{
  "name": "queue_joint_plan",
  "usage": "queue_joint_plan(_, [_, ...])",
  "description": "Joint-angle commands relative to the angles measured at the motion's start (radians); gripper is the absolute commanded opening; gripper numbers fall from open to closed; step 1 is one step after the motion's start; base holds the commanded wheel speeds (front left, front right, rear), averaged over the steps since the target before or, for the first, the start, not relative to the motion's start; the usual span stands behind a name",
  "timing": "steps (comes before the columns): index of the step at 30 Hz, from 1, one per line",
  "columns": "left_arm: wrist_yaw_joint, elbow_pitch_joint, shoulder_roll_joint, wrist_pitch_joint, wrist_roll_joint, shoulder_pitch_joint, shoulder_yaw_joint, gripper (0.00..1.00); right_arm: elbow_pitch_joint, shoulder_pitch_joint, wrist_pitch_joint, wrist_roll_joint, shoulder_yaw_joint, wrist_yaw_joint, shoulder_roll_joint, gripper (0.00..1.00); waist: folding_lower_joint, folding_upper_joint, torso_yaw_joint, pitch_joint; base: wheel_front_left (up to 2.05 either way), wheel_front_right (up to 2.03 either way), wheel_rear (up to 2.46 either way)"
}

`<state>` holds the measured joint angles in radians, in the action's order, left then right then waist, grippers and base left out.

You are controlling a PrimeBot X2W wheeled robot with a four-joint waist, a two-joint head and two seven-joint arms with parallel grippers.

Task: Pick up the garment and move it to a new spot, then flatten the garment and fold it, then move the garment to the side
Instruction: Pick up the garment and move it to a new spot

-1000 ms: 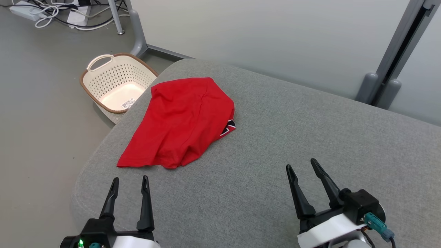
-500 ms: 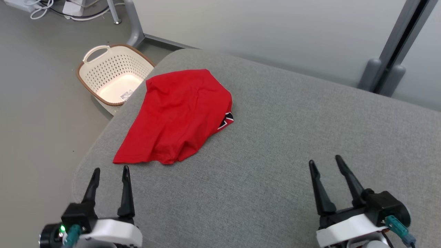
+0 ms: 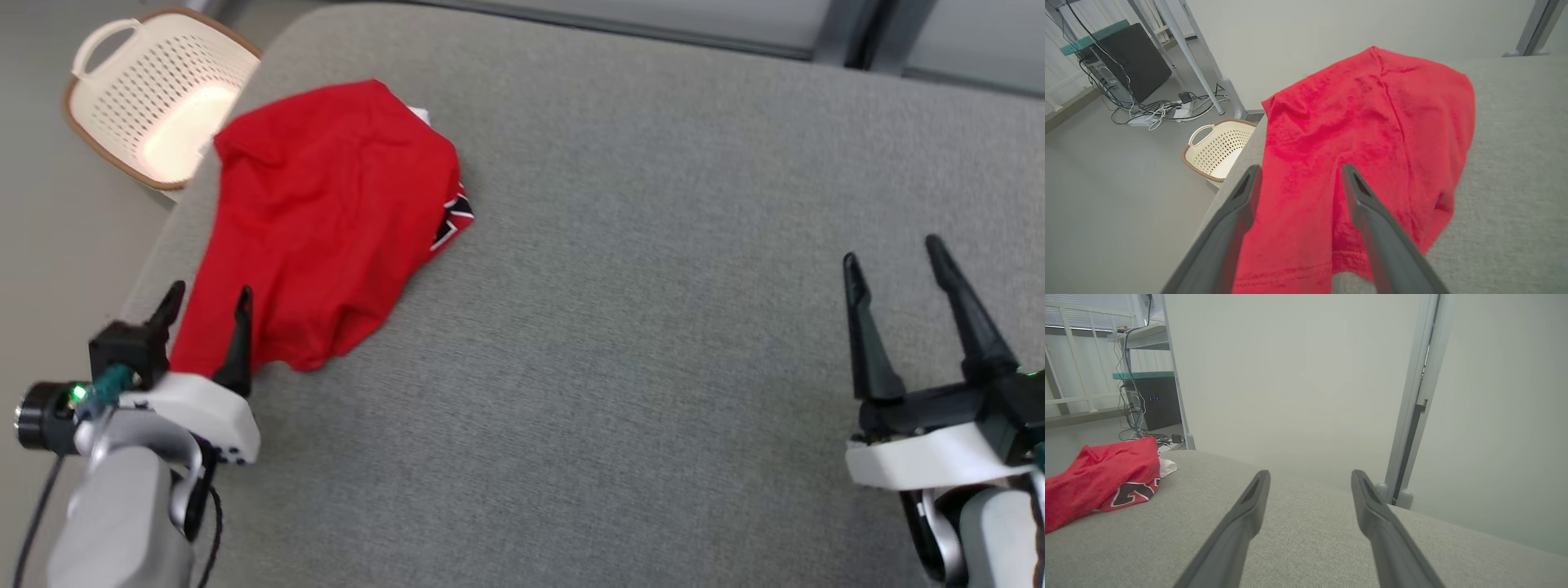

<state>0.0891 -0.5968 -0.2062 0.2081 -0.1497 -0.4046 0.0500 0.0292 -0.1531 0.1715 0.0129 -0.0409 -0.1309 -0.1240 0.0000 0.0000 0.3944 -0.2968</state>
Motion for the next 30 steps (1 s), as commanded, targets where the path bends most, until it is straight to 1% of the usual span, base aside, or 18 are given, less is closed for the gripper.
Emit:
queue_joint_plan(1, [0.008,-0.024,-0.01,-0.01,-0.006,-0.03,0.002,1.0,0.019,-0.014,-0.01,0.007,0.001,0.0,-0.01,1.0,0.0,0.0,-0.044,-0.059,0.0,0.0,0.0])
queue_joint_plan(6, [0.032,-0.175,-0.048,-0.096,-0.038,-0.145,0.028,1.0,0.106,-0.028,-0.053,0.004,-0.003,0.0,-0.026,1.0,0.0,0.0,-0.074,-0.109,0.0,0.0,0.0])
queue_joint_plan(9, [0.038,-0.246,-0.07,-0.117,-0.056,-0.2,0.044,1.0,0.139,-0.031,-0.069,0.009,-0.012,0.0,-0.029,1.0,0.0,0.0,-0.087,-0.131,0.0,0.0,0.0])
queue_joint_plan(11, [0.039,-0.297,-0.084,-0.138,-0.047,-0.225,0.057,1.0,0.151,-0.028,-0.074,0.013,-0.017,0.0,-0.03,1.0,0.0,0.0,-0.092,-0.14,0.0,0.0,0.0])
queue_joint_plan(14, [0.038,-0.371,-0.089,-0.178,-0.051,-0.263,0.068,1.0,0.161,-0.025,-0.076,0.017,-0.02,0.0,-0.031,1.0,0.0,0.0,-0.097,-0.146,0.0,0.0,0.0])
queue_joint_plan(16, [0.038,-0.412,-0.082,-0.2,-0.062,-0.275,0.073,1.0,0.162,-0.025,-0.077,0.017,-0.022,0.0,-0.03,1.0,0.0,0.0,-0.099,-0.146,0.0,0.0,0.0])
queue_joint_plan(17, [0.039,-0.431,-0.074,-0.212,-0.072,-0.279,0.071,0.26,0.159,-0.025,-0.077,0.016,-0.022,0.0,-0.029,1.0,0.0,0.0,-0.1,-0.145,0.0,0.0,0.0])
queue_joint_plan(18, [0.04,-0.445,-0.072,-0.217,-0.08,-0.284,0.071,0.26,0.154,-0.026,-0.075,0.015,-0.023,0.0,-0.027,1.0,0.0,0.0,-0.101,-0.14,0.0,0.0,0.0])
queue_joint_plan(19, [0.039,-0.453,-0.074,-0.211,-0.086,-0.289,0.073,0.0,0.149,-0.028,-0.073,0.013,-0.023,0.0,-0.025,1.0,0.0,0.0,-0.102,-0.135,0.0,0.0,0.0])
queue_joint_plan(22, [0.038,-0.442,-0.097,-0.131,-0.096,-0.304,0.069,0.0,0.13,-0.032,-0.062,0.007,-0.026,0.0,-0.013,1.0,0.0,0.0,-0.107,-0.109,0.0,0.0,0.0])
queue_joint_plan(26, [0.005,-0.403,-0.111,0.003,-0.1,-0.309,0.049,0.0,0.095,-0.029,-0.038,-0.002,-0.037,0.0,0.005,1.0,0.0,0.0,-0.121,-0.054,0.0,0.0,0.0])
queue_joint_plan(30, [-0.005,-0.293,-0.133,0.052,-0.096,-0.287,0.034,0.0,0.048,-0.016,-0.006,-0.013,-0.041,0.0,0.032,1.0,0.0,0.0,-0.139,0.017,0.0,0.0,0.0])
